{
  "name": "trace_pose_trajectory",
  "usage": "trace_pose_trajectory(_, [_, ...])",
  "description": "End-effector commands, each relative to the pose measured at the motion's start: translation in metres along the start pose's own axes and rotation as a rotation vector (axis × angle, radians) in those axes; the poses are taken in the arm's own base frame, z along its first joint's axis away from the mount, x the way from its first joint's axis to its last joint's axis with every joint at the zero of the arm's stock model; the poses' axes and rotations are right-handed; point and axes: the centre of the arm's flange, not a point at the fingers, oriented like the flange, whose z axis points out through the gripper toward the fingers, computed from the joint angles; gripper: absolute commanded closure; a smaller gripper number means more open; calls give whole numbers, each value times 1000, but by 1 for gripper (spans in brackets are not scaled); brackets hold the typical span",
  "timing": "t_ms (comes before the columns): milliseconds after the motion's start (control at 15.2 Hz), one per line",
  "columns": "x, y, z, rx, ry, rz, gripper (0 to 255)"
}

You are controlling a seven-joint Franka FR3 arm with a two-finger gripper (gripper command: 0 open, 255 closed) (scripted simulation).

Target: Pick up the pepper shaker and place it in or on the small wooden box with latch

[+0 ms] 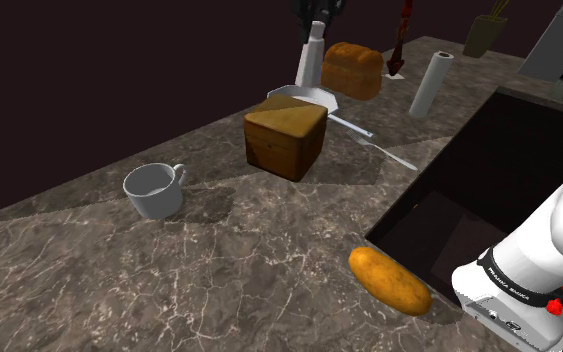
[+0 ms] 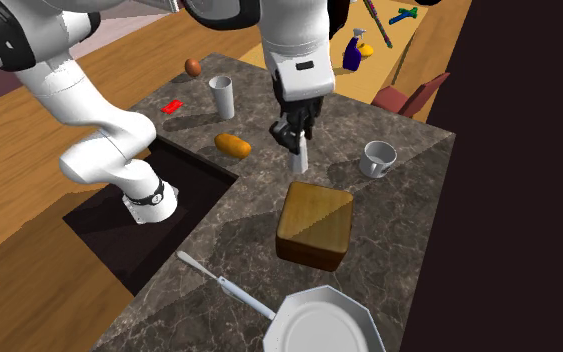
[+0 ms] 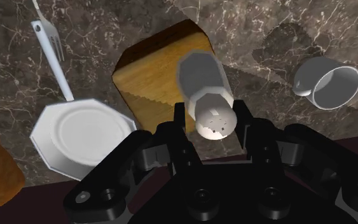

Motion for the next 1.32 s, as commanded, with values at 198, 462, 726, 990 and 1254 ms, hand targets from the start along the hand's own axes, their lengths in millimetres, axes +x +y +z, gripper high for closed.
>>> trace_pose_trajectory(198, [66,13,-6,0,1,0,255])
trace_pose_trajectory(462, [82,18,8,0,1,0,255])
trace_pose_trajectory(726, [81,20,29,0,1,0,255])
trace_pose_trajectory(990, [79,22,50,0,1,0,255])
trace_pose_trajectory(1254, [78,24,71,0,1,0,255])
